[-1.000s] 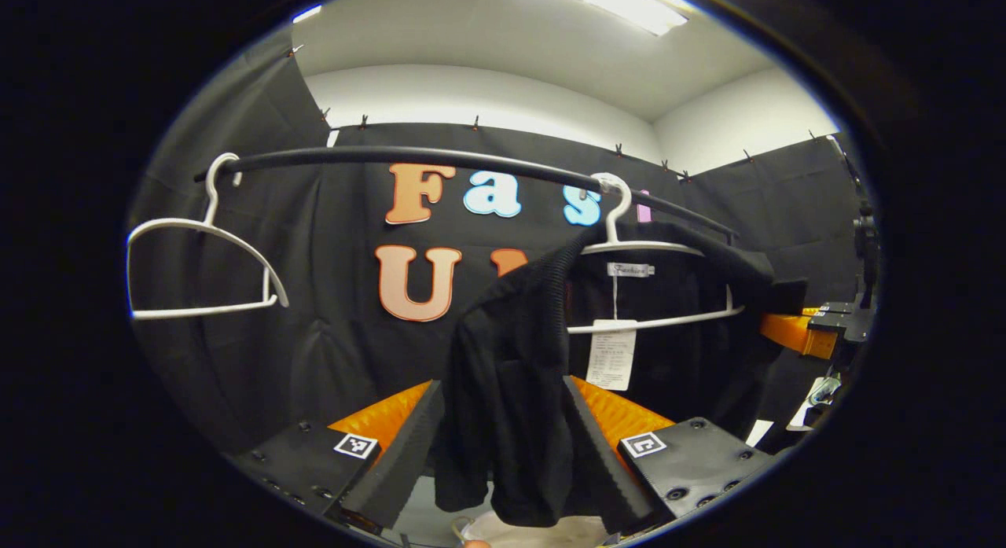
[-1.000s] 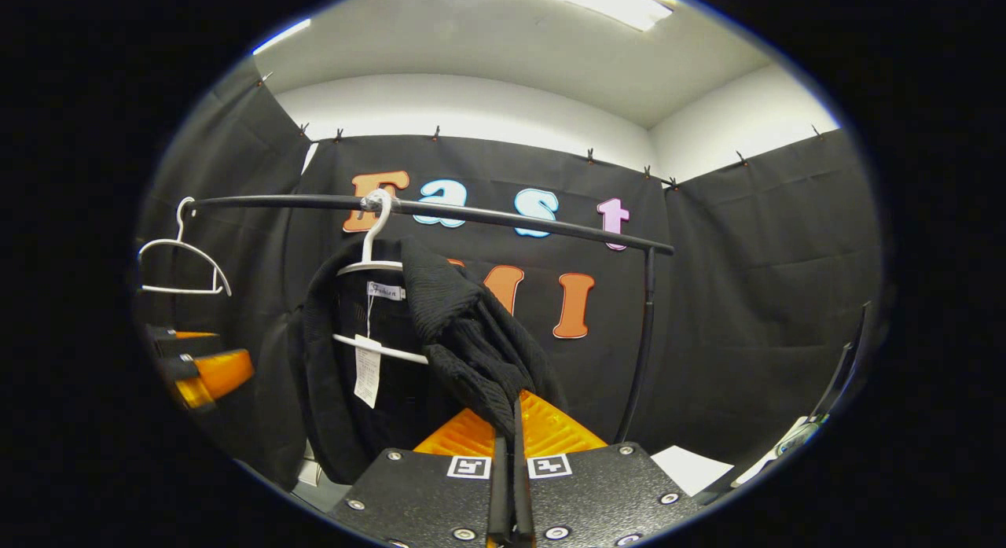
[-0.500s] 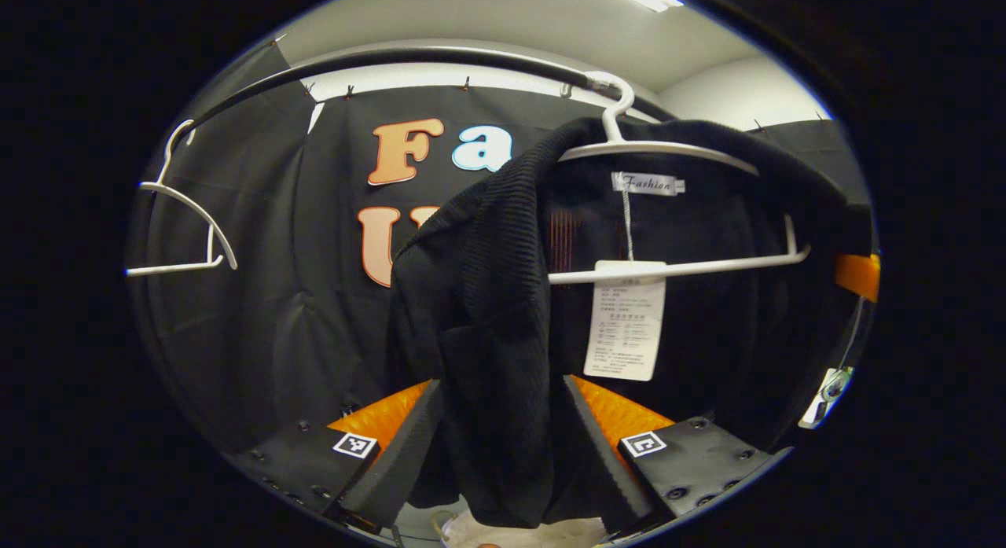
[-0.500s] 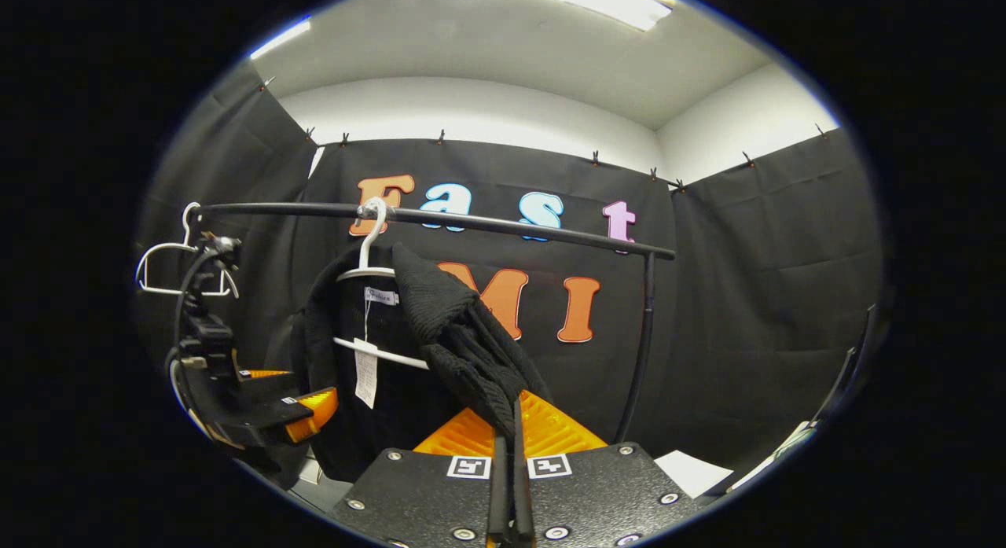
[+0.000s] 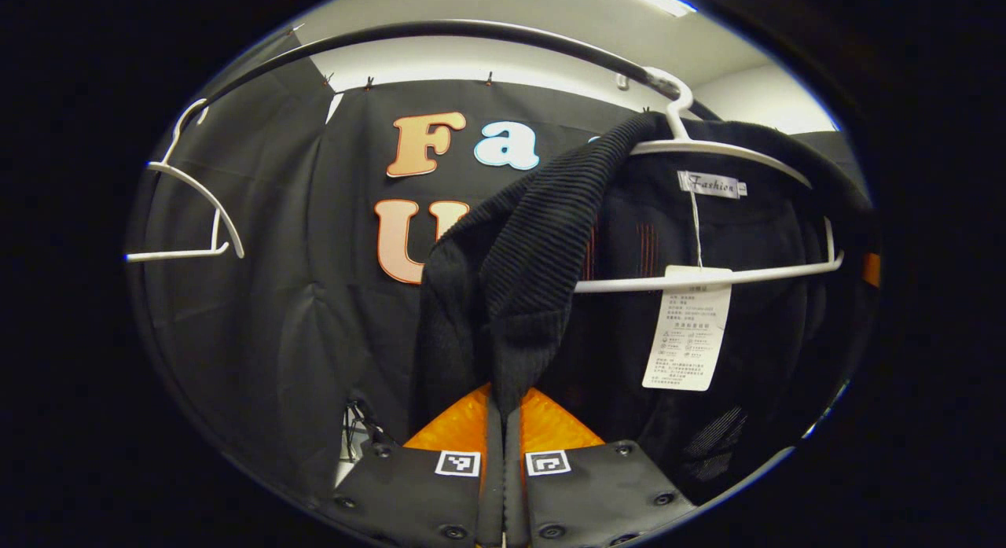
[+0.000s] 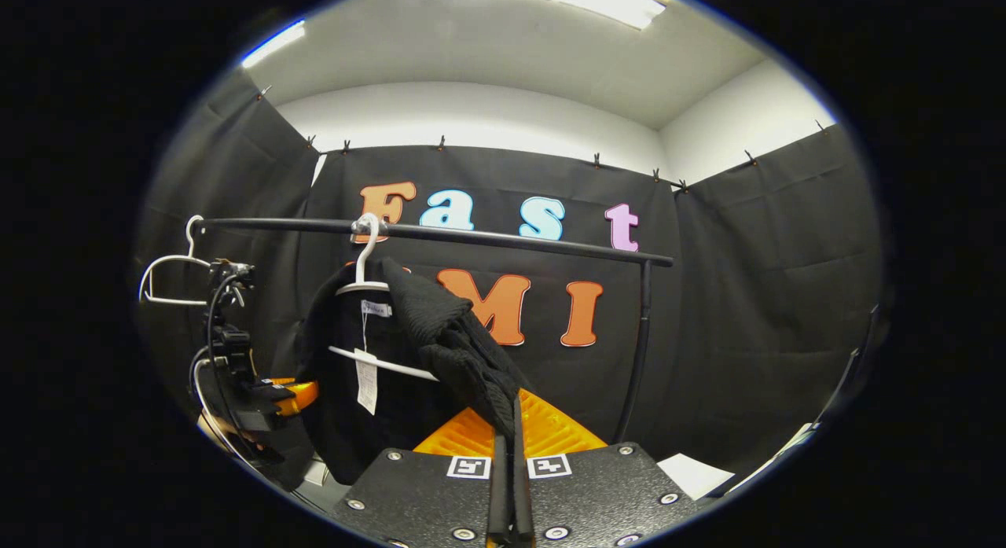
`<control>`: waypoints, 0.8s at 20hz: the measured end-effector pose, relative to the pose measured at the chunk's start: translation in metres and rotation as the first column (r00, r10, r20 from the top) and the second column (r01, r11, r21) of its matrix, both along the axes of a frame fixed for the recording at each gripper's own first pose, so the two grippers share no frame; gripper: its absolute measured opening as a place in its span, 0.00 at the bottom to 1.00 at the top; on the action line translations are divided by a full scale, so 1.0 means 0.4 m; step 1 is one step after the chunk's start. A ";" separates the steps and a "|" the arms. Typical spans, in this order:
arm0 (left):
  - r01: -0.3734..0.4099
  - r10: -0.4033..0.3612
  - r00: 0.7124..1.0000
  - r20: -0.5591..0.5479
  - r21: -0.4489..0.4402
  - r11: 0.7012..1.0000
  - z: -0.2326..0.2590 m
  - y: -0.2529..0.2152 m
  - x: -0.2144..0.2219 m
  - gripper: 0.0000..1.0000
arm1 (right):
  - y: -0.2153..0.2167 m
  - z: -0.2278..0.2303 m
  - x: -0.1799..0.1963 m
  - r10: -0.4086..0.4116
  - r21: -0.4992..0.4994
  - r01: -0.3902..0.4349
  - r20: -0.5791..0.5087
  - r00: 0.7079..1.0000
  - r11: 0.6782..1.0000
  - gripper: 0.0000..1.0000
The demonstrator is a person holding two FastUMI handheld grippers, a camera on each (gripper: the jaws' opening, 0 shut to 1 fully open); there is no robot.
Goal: Grasp the clothes on the hanger with both hands and then place them into the laundry hamper below.
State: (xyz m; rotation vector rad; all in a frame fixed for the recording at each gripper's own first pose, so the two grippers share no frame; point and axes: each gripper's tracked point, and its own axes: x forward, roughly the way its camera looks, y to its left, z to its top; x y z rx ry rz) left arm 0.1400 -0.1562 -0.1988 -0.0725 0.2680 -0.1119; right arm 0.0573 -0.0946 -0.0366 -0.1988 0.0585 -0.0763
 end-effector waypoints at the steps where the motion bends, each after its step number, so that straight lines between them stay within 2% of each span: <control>1: 0.001 -0.001 1.000 0.012 0.004 1.000 0.015 0.018 -0.001 0.07 | -0.017 0.022 -0.006 -0.015 -0.002 0.015 0.016 1.000 1.000 0.03; 3: -0.017 0.015 0.999 0.047 0.049 0.999 0.053 0.078 -0.003 0.07 | -0.055 0.062 -0.012 -0.044 -0.010 0.044 0.055 0.998 0.999 0.02; 9: -0.042 0.028 0.994 0.105 0.128 0.991 0.144 0.153 -0.020 0.07 | -0.085 0.082 0.040 -0.063 -0.014 0.064 0.051 0.997 0.998 0.03; 10: -0.044 0.030 0.993 0.112 0.130 0.990 0.159 0.165 -0.021 0.07 | -0.095 0.083 0.048 -0.065 -0.014 0.066 0.049 0.997 0.998 0.07; 11: -0.048 0.033 0.993 0.116 0.129 0.991 0.172 0.177 -0.022 0.07 | -0.101 0.084 0.063 -0.060 -0.012 0.060 0.046 0.997 0.998 0.02; 16: -0.068 0.052 0.988 0.145 0.103 0.992 0.232 0.218 -0.013 0.07 | -0.151 0.060 0.124 -0.007 0.040 0.007 0.012 1.000 0.999 0.02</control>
